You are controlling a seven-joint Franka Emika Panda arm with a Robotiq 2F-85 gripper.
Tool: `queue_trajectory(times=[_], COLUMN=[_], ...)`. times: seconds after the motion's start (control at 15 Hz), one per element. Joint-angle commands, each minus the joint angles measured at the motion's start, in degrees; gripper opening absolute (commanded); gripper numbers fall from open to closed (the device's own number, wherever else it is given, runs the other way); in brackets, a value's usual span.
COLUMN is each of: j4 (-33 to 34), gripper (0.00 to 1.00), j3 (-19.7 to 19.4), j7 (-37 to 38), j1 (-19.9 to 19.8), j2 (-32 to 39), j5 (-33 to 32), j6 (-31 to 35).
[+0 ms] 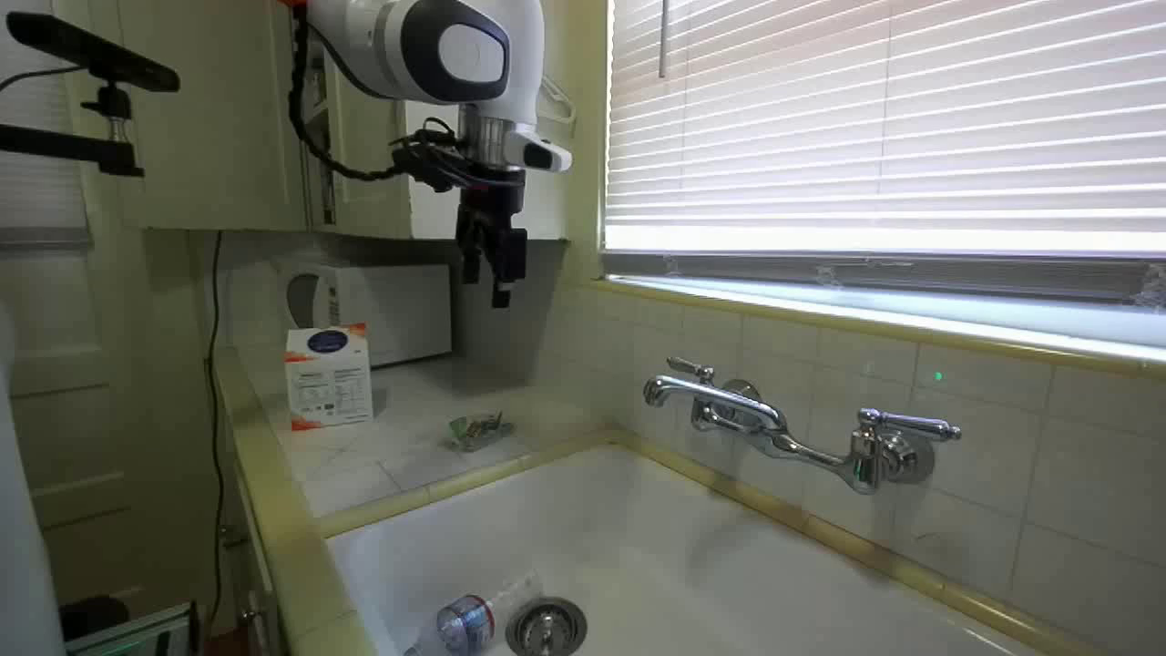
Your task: Open the blinds.
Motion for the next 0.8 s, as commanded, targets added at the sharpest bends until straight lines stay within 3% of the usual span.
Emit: queue_trajectory(times=[0.0, 0.27, 0.73], j4=[0.1, 0.1, -2.3], gripper=[1.00, 1.00, 1.00], j3=[0.2, 0.2, -2.0], j7=[-0.1, -0.1, 0.3], j1=[-0.3, -0.3, -5.7], j2=[0.0, 0.0, 4.6], j5=[0.1, 0.1, -4.0], j6=[-0.2, -0.2, 22.4])
